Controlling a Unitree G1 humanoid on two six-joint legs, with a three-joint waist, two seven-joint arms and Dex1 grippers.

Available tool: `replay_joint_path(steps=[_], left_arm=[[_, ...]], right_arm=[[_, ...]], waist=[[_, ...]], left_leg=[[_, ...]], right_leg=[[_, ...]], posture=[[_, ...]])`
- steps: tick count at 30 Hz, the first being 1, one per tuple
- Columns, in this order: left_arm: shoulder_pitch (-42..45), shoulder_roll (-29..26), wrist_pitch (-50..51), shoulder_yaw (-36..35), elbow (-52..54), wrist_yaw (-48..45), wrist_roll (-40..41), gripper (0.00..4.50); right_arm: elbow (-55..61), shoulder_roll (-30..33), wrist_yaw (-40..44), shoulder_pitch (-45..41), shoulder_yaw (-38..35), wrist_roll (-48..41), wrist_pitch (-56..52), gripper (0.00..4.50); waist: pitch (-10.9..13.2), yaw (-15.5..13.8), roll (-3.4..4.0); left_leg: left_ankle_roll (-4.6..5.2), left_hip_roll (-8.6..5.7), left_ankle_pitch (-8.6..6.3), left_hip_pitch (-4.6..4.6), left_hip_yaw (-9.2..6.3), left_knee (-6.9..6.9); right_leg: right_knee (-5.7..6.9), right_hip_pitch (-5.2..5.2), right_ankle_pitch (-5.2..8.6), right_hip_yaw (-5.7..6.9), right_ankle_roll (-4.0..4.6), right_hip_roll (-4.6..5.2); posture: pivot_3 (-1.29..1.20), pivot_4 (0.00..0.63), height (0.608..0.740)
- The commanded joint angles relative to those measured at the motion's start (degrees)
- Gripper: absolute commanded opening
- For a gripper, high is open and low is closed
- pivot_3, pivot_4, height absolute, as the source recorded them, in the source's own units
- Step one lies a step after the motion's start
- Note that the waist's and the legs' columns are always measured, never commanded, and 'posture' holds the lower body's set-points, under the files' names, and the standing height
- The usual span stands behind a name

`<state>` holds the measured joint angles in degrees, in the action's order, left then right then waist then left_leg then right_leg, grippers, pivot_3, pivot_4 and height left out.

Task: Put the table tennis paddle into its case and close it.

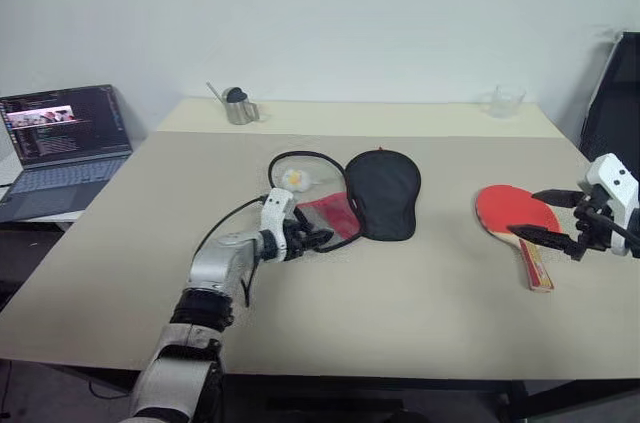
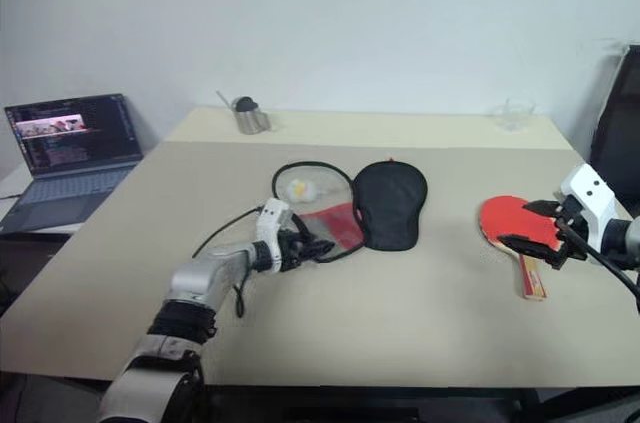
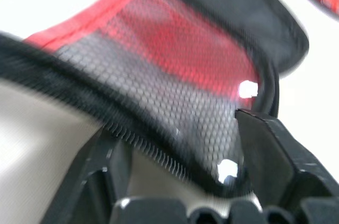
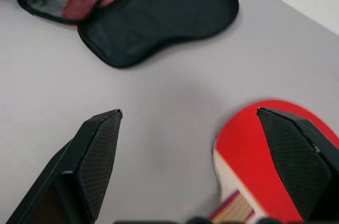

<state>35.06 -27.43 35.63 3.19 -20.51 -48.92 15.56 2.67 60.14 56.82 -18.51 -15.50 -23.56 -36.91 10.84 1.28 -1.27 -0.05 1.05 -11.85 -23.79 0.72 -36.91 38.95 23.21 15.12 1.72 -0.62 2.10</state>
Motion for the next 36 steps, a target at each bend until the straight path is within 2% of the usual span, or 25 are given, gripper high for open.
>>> replay_joint_path(steps=[1,6,10,15,21,27,36], left_arm=[[-4.17,-9.34,-2.71,0.18,5.71,-8.23,-0.92,3.08],[-6.00,-18.38,-10.69,-0.09,1.14,-13.74,-3.36,3.08],[-4.78,-21.82,-9.56,-5.17,7.18,-21.71,4.55,3.08],[-0.47,-21.93,-4.32,-8.21,18.22,-25.96,13.47,3.08],[1.25,-22.73,-4.10,-5.74,20.96,-27.75,13.22,3.08],[1.80,-22.00,-5.86,-4.40,17.42,-27.48,11.18,3.08],[2.85,-20.15,-7.27,-3.28,14.69,-27.09,9.96,3.08]], right_arm=[[1.15,-0.40,-5.06,-0.42,-1.75,0.82,-3.48,4.50],[2.60,-1.74,-7.76,0.34,-2.01,-0.28,-6.49,4.50],[-0.51,-4.56,-16.67,-4.34,-2.54,0.12,-16.04,4.50],[-5.79,-8.93,-28.44,-9.57,-2.40,3.40,-25.88,4.50],[-6.99,-13.07,-36.91,-10.91,-5.59,4.79,-33.60,4.50],[-1.73,-15.88,-37.54,-9.00,-8.90,2.53,-40.47,4.50],[0.46,-20.04,-38.98,-9.93,-10.76,1.70,-41.79,4.50]], waist=[[0.00,0.42,0.00],[0.00,0.05,0.00],[0.03,-0.30,-0.05],[0.04,-1.40,-0.07],[0.04,-1.23,-0.05],[0.04,-1.00,-0.05],[0.04,-1.03,-0.05]], left_leg=[[-0.01,0.05,-0.01,0.01,0.00,0.03],[-0.04,0.25,-0.03,-0.04,-0.01,0.00],[-0.04,0.31,-0.03,-0.12,0.09,-0.06],[-0.05,0.30,-0.03,-0.22,0.11,-0.04],[-0.04,0.30,-0.03,-0.24,0.12,0.11],[-0.03,0.50,-0.03,-0.17,0.17,0.06],[-0.03,0.56,-0.03,-0.18,0.18,0.05]], right_leg=[[0.00,0.01,0.03,0.00,0.05,-0.03],[-0.02,0.04,0.05,0.16,0.22,-0.11],[-0.07,0.05,0.03,0.21,0.22,-0.05],[-0.22,0.07,-0.01,0.25,0.25,0.01],[-0.26,0.10,0.01,0.22,0.25,-0.16],[-0.20,0.12,0.00,0.11,0.26,-0.63],[-0.19,0.14,-0.01,0.06,0.28,-0.73]], posture=[[0.00,0.150,0.740],[0.00,0.150,0.740],[0.00,0.150,0.740],[0.00,0.150,0.740],[0.00,0.150,0.740],[0.00,0.150,0.740],[0.00,0.150,0.740]])
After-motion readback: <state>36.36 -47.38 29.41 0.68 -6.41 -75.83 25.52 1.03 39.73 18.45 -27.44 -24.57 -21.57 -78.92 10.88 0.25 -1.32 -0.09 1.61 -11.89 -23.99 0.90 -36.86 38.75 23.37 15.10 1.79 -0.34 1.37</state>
